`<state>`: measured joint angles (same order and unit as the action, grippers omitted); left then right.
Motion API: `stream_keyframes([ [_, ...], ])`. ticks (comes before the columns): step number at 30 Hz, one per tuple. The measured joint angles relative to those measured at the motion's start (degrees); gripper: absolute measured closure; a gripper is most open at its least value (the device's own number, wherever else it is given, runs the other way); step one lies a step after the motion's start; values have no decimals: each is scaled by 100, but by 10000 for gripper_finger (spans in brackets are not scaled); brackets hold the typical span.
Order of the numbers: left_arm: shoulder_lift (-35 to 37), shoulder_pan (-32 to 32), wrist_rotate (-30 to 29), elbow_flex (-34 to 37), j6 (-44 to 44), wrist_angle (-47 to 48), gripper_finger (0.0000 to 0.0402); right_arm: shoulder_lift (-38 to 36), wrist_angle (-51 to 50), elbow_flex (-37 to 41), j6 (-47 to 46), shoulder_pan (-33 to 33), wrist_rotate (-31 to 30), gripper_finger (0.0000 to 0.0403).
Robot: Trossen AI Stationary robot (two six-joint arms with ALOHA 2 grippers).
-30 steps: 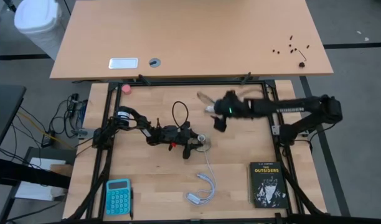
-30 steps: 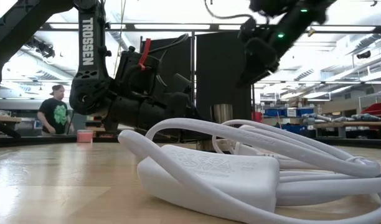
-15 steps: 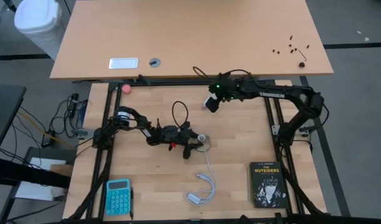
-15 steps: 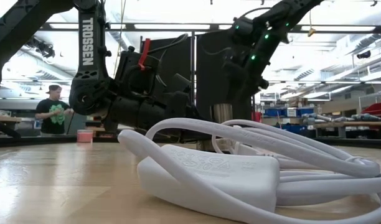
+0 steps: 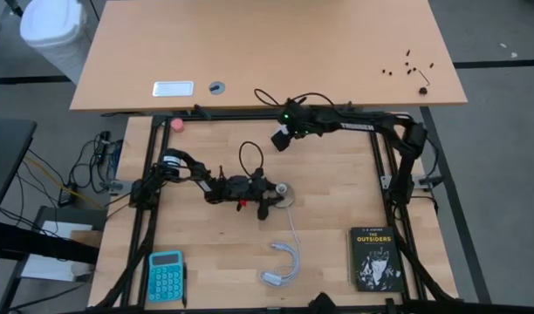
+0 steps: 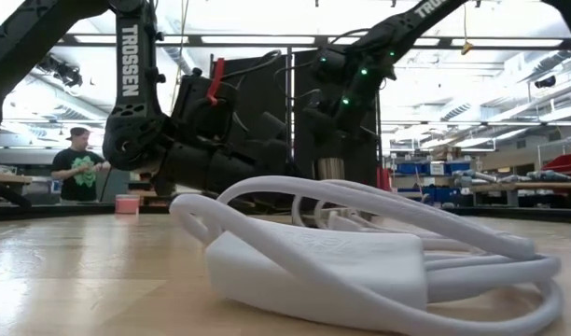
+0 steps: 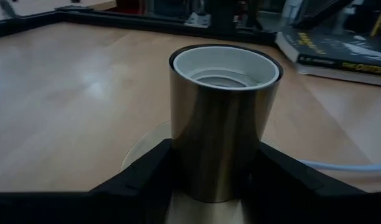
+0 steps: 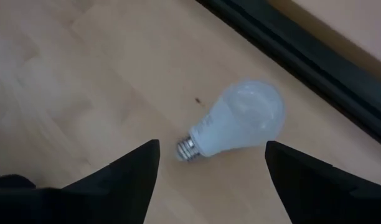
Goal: Screw lightbulb
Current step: Insert the white lightbulb into the silver lamp
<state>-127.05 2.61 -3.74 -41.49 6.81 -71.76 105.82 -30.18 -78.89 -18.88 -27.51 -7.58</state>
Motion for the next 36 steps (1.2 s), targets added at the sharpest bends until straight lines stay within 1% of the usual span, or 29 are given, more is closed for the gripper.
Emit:
stream_keyframes([
  [5,0,7,-118,48,-67,-33,193,208,-75,-365,-251,-9,-52,101],
  [8,0,6,-110,52,-189,-31,193,199,-39,-378,-397,4,-45,101],
  [12,-2,-4,-91,52,-349,-29,193,199,-177,-378,-335,136,40,101],
  [14,-3,-1,58,57,-433,-58,193,199,-181,-378,-199,264,57,101],
  [18,-6,9,597,61,-647,-75,193,199,-124,-378,-47,483,51,101],
  [22,-6,-57,970,59,-787,-63,193,199,-34,-364,233,720,4,101],
  [27,-6,-190,1187,59,-918,-38,193,199,255,-337,213,881,29,101],
  [30,-6,-311,1168,57,-962,-38,193,304,307,-331,283,878,44,101],
  [33,-8,-445,1016,52,-1019,-62,193,392,426,-330,360,892,116,101],
  [36,-6,-587,584,54,-1148,-57,193,450,479,-330,367,801,156,101],
])
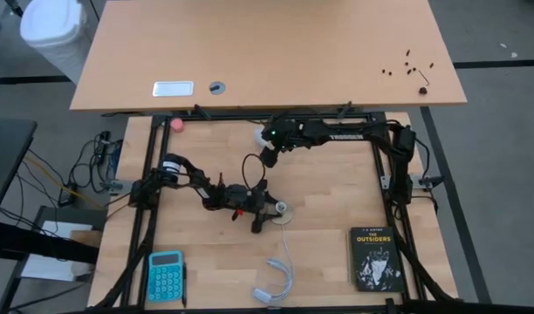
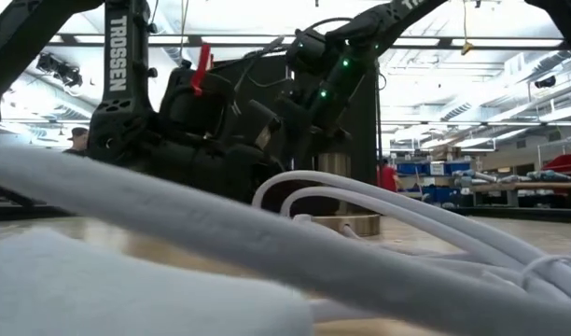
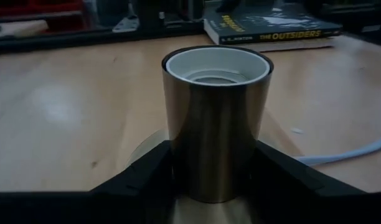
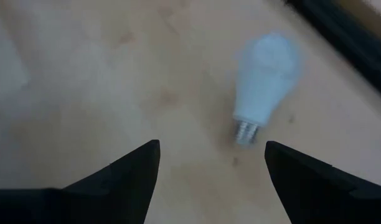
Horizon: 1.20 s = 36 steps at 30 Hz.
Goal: Screw lightbulb
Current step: Insert the white lightbulb into the silver lamp
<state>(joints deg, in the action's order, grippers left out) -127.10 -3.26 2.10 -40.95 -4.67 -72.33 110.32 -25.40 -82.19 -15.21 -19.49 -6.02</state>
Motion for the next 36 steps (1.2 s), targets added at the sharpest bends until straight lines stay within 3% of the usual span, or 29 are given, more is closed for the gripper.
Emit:
stream_keyframes([
  [8,6,-179,-1052,-4,-289,-27,193,188,155,-4,191,-40,-11,101],
  [12,6,-198,-1290,-3,-375,-30,193,390,130,-210,238,-140,-48,101],
  [22,10,-222,-1351,-1,-375,-21,193,875,-560,-1147,-152,-363,-359,101],
  [30,6,-215,-1351,1,-242,-34,193,873,-854,-1158,-404,-520,-453,100],
  [36,6,-215,-1359,1,-218,-31,193,873,-933,-1128,-746,-642,-458,76],
])
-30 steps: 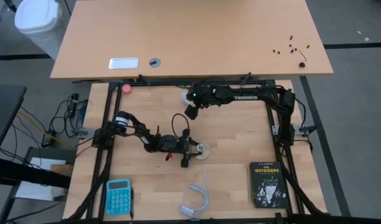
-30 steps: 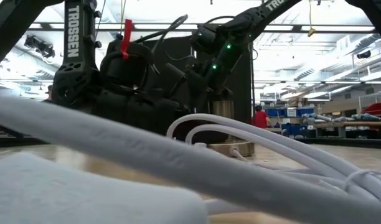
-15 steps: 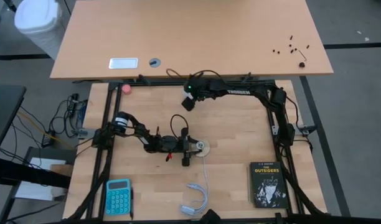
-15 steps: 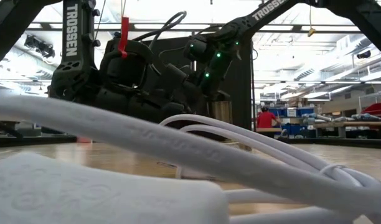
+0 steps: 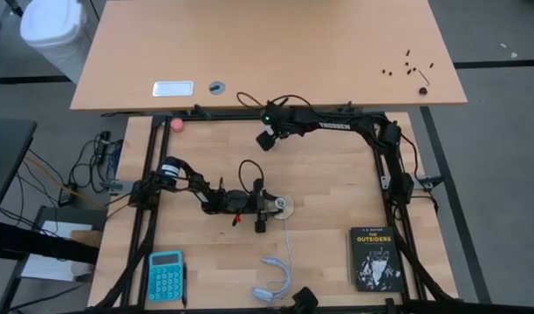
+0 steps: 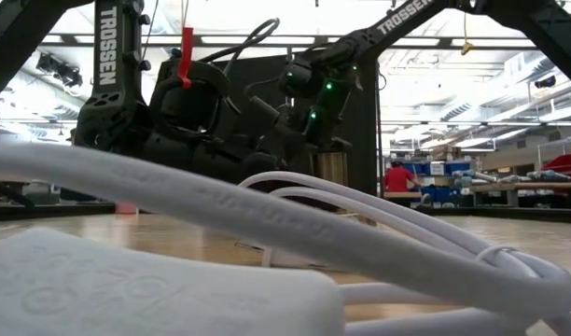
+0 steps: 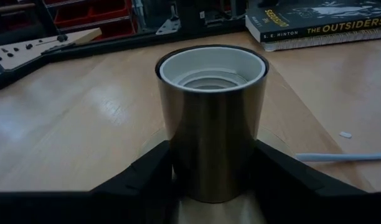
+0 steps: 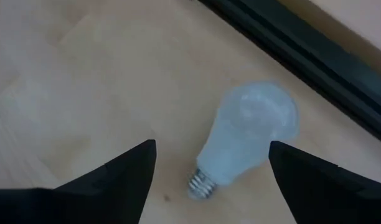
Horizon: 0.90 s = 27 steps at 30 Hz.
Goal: Screw lightbulb
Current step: Insert the white lightbulb into the silver lamp
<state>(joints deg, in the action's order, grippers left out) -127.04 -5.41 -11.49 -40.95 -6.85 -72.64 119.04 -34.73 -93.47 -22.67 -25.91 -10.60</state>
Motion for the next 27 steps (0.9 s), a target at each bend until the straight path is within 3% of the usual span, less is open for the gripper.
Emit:
stream_keyframes([
  [6,-2,4,0,0,109,-2,193,0,-294,93,-972,-149,-31,52],
  [12,0,4,0,0,135,20,193,0,-1326,208,-1482,8,-160,50],
  [27,0,7,0,4,255,17,193,-7,-133,748,-2037,-33,-82,50],
])
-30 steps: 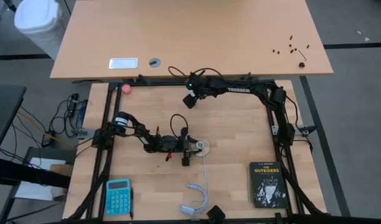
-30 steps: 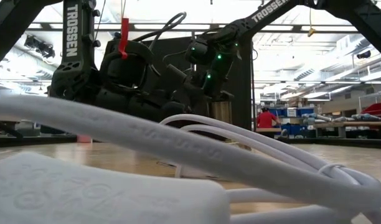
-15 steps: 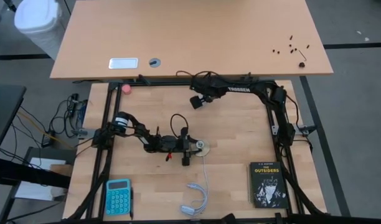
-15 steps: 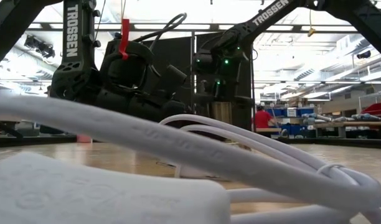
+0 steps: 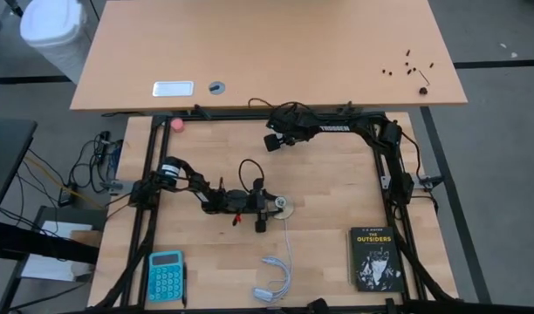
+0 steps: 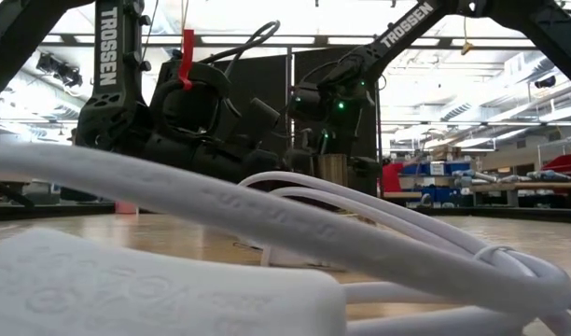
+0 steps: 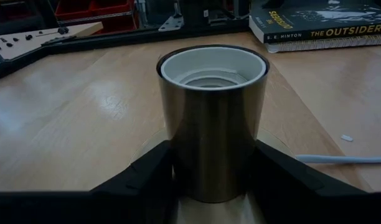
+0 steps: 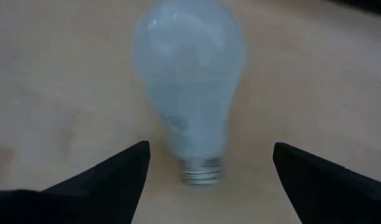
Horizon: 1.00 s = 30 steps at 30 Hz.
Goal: Screw lightbulb
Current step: Insert the white lightbulb into the silver lamp
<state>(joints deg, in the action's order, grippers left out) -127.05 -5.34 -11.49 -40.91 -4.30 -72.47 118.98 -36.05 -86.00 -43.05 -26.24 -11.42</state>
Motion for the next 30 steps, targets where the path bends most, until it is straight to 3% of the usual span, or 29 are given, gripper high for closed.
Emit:
stream_keyframes([
  [3,-1,0,2,0,-2,0,193,0,150,7,82,-35,234,50],
  [16,-1,2,6,0,-9,-3,193,0,630,11,1573,-168,-99,50],
  [23,-2,4,9,0,-13,-4,193,0,1038,11,2491,-207,95,51],
  [30,0,7,15,0,-13,-4,193,8,1113,11,2581,-344,83,51],
])
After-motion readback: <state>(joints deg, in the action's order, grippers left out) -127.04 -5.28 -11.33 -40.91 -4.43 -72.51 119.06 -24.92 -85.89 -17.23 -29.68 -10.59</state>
